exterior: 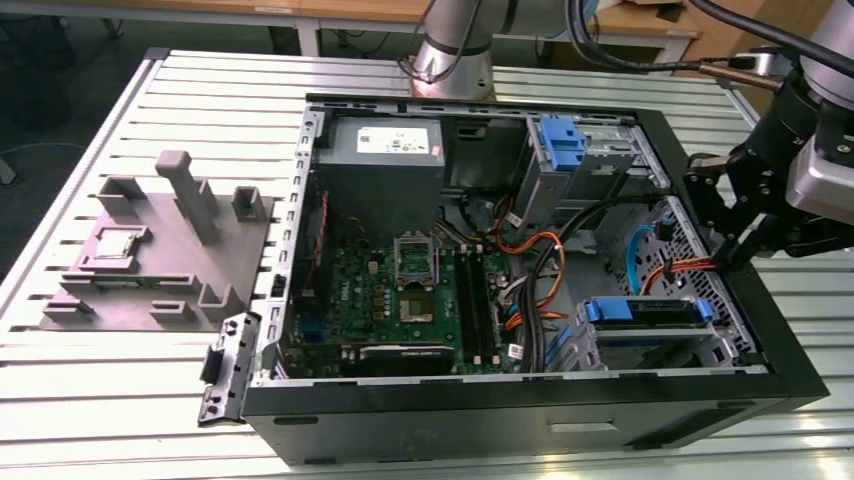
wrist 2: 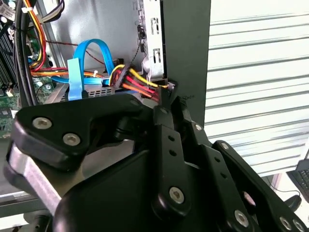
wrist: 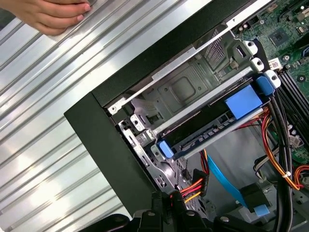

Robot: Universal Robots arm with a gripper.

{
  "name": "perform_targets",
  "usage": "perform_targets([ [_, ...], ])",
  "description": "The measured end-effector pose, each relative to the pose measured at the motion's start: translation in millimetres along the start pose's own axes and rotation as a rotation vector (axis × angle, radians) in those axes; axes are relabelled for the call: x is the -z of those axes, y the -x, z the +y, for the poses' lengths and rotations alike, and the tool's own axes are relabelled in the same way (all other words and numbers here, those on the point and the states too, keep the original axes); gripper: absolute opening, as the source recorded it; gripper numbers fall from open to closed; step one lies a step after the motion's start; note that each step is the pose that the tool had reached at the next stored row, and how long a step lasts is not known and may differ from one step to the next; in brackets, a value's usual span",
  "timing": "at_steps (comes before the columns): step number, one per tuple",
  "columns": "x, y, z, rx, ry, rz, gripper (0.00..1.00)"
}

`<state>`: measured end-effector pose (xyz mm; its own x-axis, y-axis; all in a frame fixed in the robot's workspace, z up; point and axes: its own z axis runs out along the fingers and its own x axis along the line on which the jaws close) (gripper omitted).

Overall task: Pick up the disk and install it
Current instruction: 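Insert the first disk wire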

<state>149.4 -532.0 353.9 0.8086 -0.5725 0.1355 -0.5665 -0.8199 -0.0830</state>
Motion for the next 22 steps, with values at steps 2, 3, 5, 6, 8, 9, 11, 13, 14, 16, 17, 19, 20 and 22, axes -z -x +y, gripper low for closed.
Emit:
perform_targets([
  [2, -0.1, 0.0, 0.1, 0.001, -0.0001, 0.0000, 0.21],
  [3, -0.2, 0.0, 0.1, 0.001, -0.0001, 0.0000, 0.21],
  [5, -0.6, 0.1, 0.4, 0.003, -0.0024, 0.0024, 0.21],
  [6, -0.7, 0.3, 0.5, 0.005, -0.0042, 0.0047, 0.21],
  [8, -0.6, 1.4, 1.3, 0.006, -0.0087, 0.0106, 0.21],
  [9, -0.3, 2.5, 2.0, 0.007, -0.0098, 0.0123, 0.21],
  [11, -0.1, 3.7, 3.0, 0.007, -0.0108, 0.0134, 0.22],
  [13, -0.1, 4.4, 3.4, 0.009, -0.0123, 0.0155, 0.29],
  [14, -0.2, 4.9, 3.7, 0.010, -0.0133, 0.0167, 0.29],
  [16, -0.7, 5.4, 4.0, 0.012, -0.0148, 0.0193, 0.29],
  [17, -1.2, 5.5, 4.1, 0.013, -0.0154, 0.0218, 0.29],
  [19, -2.7, 5.7, 4.2, 0.015, -0.0167, 0.0285, 0.29],
  [20, -3.0, 5.7, 4.2, 0.016, -0.0165, 0.0302, 0.29],
  [22, -3.0, 5.7, 4.3, 0.016, -0.0164, 0.0305, 0.29],
])
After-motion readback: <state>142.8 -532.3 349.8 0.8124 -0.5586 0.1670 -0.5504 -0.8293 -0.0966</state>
